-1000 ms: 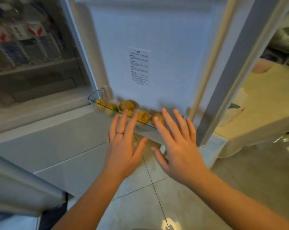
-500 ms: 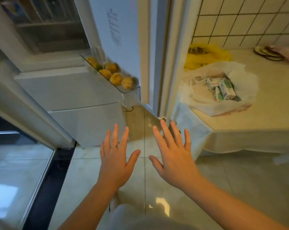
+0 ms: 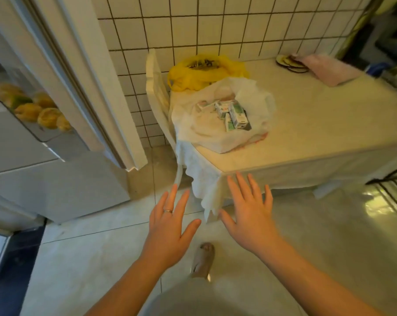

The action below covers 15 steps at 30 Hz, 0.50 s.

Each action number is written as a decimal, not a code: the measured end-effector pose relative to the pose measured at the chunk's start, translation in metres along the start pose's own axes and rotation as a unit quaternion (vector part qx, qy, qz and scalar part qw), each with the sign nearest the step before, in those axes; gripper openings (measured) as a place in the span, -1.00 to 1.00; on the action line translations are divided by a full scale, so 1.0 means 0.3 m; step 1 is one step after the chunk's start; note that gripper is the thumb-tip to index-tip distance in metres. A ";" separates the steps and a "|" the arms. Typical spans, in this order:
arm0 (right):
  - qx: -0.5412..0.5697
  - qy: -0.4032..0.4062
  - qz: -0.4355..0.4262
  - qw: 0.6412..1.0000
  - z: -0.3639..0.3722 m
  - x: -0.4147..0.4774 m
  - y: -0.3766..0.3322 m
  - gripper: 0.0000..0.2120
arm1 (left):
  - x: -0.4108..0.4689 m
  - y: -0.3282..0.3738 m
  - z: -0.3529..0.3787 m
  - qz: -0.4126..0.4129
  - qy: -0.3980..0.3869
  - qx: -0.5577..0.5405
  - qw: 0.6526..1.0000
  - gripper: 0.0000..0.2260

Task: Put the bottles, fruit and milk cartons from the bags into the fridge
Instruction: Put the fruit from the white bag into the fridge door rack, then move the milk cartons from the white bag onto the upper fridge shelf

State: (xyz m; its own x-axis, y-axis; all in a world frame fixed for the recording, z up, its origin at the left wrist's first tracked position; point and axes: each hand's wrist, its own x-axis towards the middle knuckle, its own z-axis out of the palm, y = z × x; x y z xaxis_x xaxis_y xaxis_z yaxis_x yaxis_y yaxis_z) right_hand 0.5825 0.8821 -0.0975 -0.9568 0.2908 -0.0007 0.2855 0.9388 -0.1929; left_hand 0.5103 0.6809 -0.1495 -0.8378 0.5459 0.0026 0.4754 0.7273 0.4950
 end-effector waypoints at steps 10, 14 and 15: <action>-0.004 -0.013 -0.004 1.000 -0.093 0.410 0.386 -0.29 | 0.573 0.185 0.190 0.005 -0.032 -0.087 0.996 -0.35; -0.018 -0.011 -0.059 0.998 -0.142 0.675 0.480 -0.38 | 0.828 0.220 0.232 -0.025 -0.024 -0.109 0.993 -0.39; -0.019 -0.010 -0.079 0.997 -0.153 0.742 0.497 -0.41 | 0.887 0.230 0.239 -0.031 -0.018 -0.112 0.993 -0.41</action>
State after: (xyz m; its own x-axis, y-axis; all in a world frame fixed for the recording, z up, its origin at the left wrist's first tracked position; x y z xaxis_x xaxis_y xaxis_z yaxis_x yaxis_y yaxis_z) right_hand 0.4148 1.0952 -0.0813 -0.9907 0.1359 0.0067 0.1332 0.9790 -0.1544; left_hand 0.3396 0.9061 -0.1768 -0.8516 0.5205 -0.0625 0.3483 0.6508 0.6747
